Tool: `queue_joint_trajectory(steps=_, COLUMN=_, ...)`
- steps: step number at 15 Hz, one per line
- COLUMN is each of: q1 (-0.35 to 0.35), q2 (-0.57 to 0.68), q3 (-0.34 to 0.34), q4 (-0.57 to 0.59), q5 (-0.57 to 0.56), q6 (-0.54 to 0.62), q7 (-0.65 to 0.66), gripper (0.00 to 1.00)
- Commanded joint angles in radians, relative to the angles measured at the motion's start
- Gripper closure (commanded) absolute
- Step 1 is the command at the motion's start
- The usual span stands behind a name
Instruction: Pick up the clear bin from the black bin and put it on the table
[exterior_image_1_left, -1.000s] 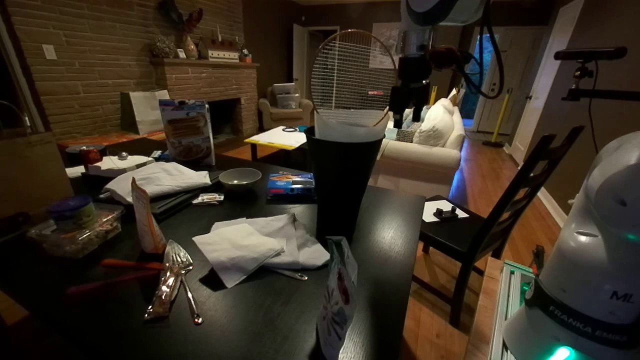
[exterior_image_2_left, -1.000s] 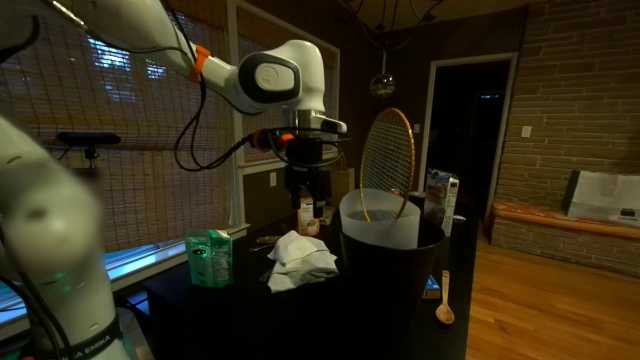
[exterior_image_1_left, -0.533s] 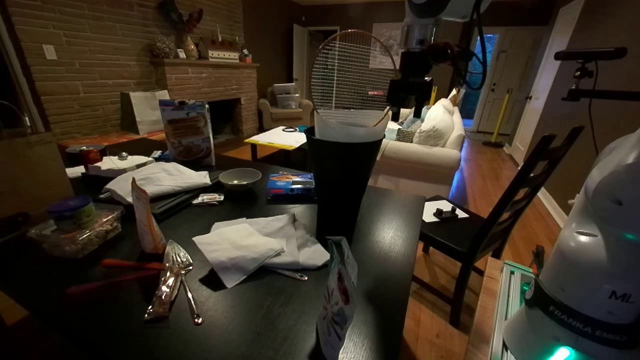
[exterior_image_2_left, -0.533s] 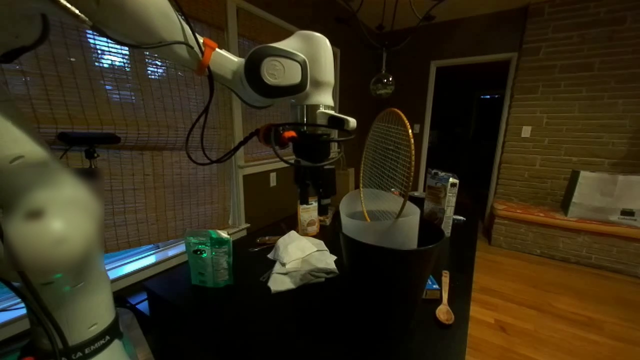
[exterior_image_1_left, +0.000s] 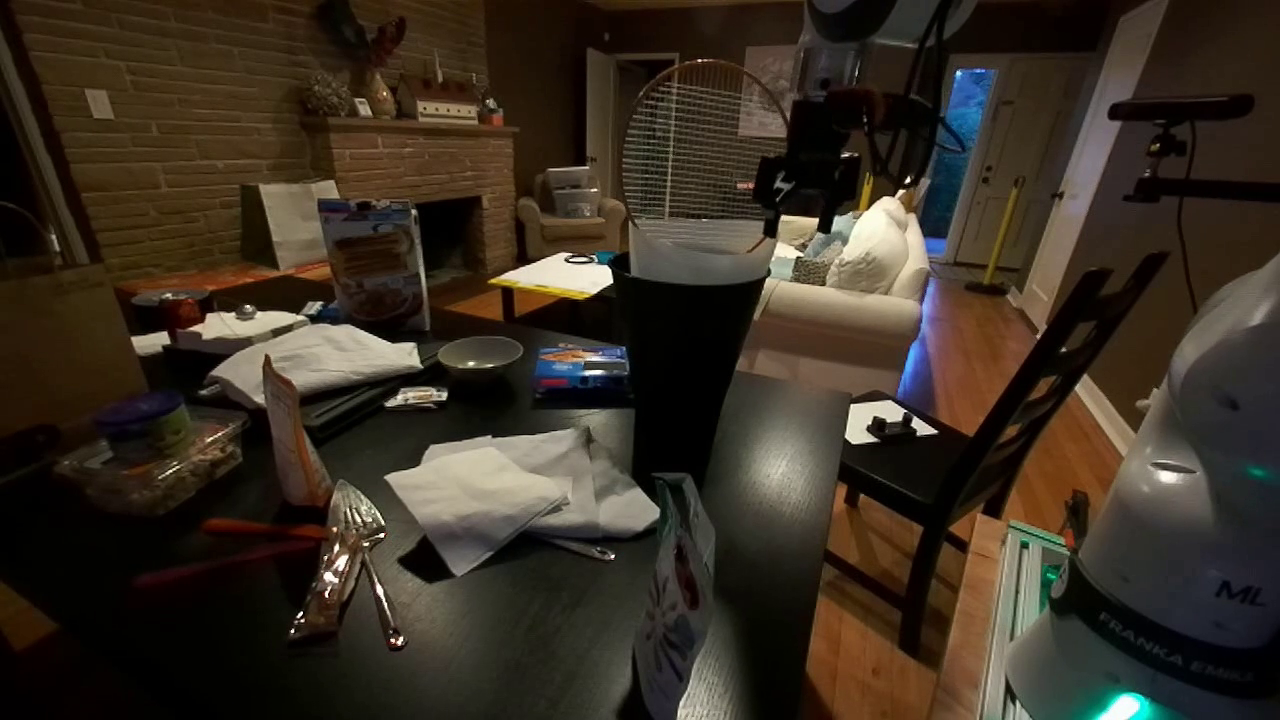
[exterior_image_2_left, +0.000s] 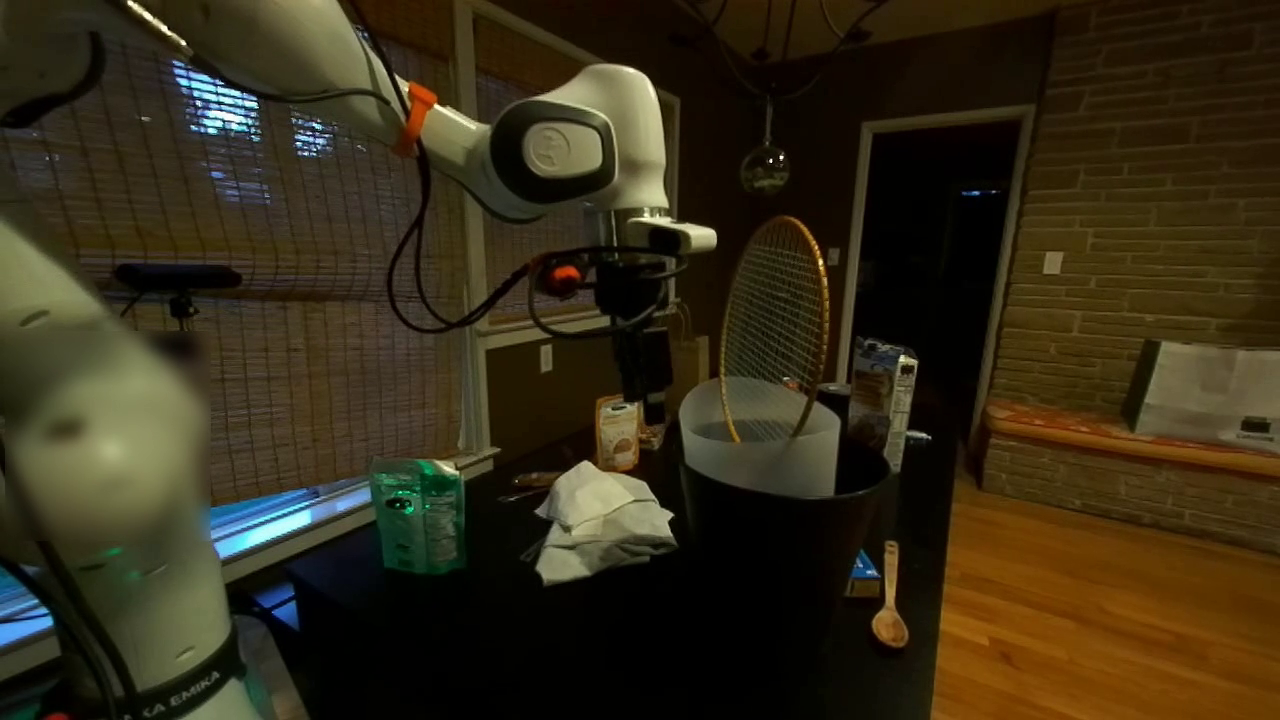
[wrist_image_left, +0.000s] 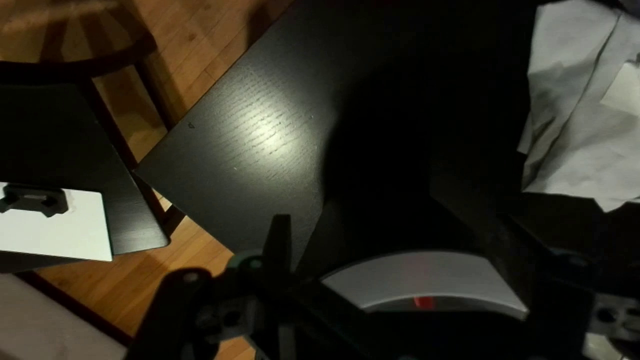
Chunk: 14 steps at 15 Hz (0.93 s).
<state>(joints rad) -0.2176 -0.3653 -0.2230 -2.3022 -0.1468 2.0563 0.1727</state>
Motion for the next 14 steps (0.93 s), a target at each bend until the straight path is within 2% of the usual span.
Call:
queue_joint_trajectory(steps=1, q1=-0.06, q2=0.029, q3=0.049, q4=0.025, q5=-0.053, q6=0.083, q7=0.175, gripper=0.0)
queue_joint_trajectory(steps=6, q1=-0.131, q2=0.129, q3=0.072, q4=0.081, q5=-0.15, q6=0.111, q7=0.429, gripper=0.0)
queue_joint_trajectory(steps=10, q1=-0.122, q2=0.197, q3=0.038, q4=0.119, q5=-0.047, q6=0.172, q7=0.566, gripper=0.0)
queue_joint_trajectory(steps=14, q1=-0.11, q2=0.199, q3=0.033, q4=0.119, q5=0.002, q6=0.242, q7=0.651, gripper=0.0)
